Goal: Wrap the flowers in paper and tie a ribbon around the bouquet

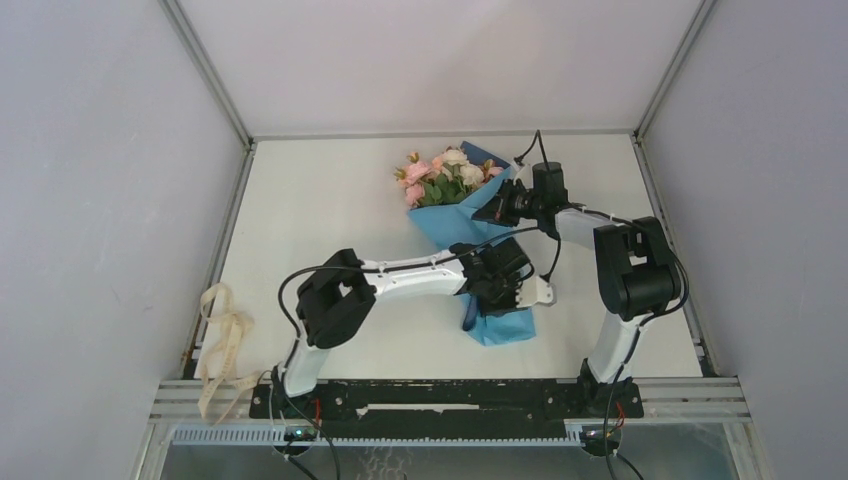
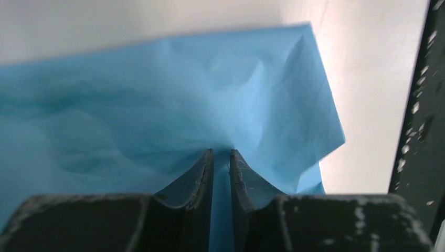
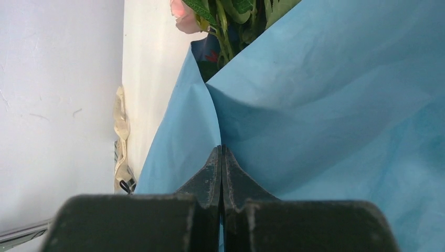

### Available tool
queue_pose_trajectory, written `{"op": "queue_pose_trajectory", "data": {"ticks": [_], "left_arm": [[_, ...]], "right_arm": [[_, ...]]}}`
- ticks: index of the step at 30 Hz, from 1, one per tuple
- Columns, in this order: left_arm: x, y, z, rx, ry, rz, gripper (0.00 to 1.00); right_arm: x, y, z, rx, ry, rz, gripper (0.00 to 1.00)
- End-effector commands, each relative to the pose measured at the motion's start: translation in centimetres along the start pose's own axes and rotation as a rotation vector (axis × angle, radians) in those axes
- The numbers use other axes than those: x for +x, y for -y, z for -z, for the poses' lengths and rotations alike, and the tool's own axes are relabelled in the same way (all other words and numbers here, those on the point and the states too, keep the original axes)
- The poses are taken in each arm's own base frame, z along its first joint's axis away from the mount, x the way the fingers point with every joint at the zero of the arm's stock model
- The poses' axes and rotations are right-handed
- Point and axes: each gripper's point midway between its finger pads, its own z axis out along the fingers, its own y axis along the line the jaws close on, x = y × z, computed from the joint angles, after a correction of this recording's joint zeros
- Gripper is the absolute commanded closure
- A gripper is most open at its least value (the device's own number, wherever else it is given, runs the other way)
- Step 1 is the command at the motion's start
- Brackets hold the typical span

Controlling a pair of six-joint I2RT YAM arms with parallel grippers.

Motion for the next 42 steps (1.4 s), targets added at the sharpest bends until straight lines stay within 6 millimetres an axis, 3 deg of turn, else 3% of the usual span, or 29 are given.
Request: {"op": "queue_pose_trajectory", "data": {"ticks": [1,7,13,21,28,33,36,42], "left_arm": [[4.6,0.9,-1.6,0.033,-0.098,-0.037,0.78],[8.7,2.4,-1.9,0.094,-0.175,-0.013,0.80],[11.5,3.4,-1.6,0.130,-0.217,0.011,0.82],[13.3,4.4,-0.1,0.131,-0.229,-0.010,0.83],[14.0,4.6,1.0,0.124,-0.242,-0.018,0.83],[13.7,4.0,1.7,0.103,-0.230,-0.004,0.83],[12.1,3.7,2.5,0.099,-0.203,0.012,0.83],[8.0,3.7,5.8,0.116,-0.147,0.048,0.78]], "right_arm": [[-2.0,-1.7,1.1,-0.042,0.067,0.051,1.00],[-3.0,-2.1,3.2,-0.006,0.100,0.088,1.00],[-4.4,-2.4,5.8,0.059,0.161,0.130,1.00],[-5.0,1.8,9.1,0.233,0.226,0.095,1.00],[-4.5,5.1,10.3,0.356,0.248,0.056,1.00],[-3.6,7.7,10.7,0.460,0.247,0.043,1.00],[-2.8,9.7,9.8,0.479,0.225,0.009,1.00],[-2.4,11.4,8.6,0.487,0.214,-0.039,1.00]]}}
